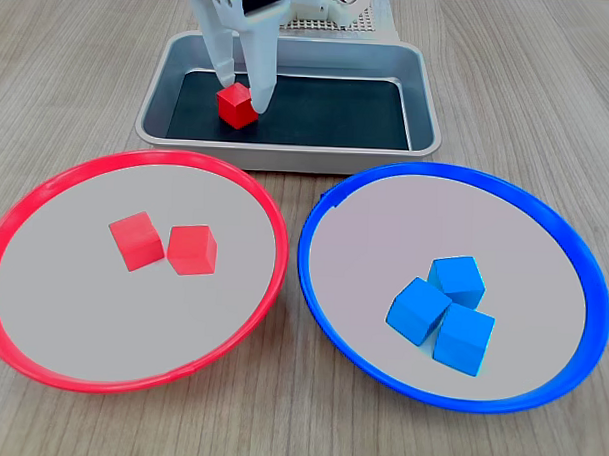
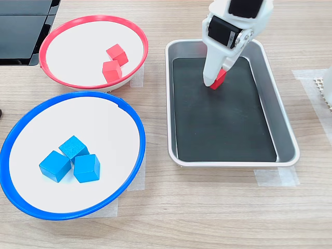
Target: Resolve any anomalies and move all blocks to matching dishes
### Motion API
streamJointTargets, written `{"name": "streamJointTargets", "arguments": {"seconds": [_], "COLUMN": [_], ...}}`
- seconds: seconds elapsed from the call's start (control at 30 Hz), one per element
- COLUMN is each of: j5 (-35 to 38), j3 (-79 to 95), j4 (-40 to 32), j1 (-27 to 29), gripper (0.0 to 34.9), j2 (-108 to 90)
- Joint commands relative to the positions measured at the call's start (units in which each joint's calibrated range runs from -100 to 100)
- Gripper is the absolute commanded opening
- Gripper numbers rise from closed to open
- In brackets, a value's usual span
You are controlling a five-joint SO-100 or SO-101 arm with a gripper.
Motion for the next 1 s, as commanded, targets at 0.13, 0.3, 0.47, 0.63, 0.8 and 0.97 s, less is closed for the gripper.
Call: {"name": "streamJointTargets", "arguments": {"seconds": [0.13,0.3,0.47,0.63,0.8,0.97], "j5": [1.0,0.6,-6.4,-17.7,-22.7,-22.9], "j3": [0.1,-2.1,-20.7,-47.6,-62.9,-67.0], "j4": [-3.6,-0.8,15.1,20.2,10.7,-5.4], "j1": [0.3,-1.2,-6.0,-8.9,-7.6,-6.0], "gripper": [2.2,0.3,0.3,0.2,0.2,0.2], "j2": [2.3,2.6,4.8,14.5,27.8,38.6]}}
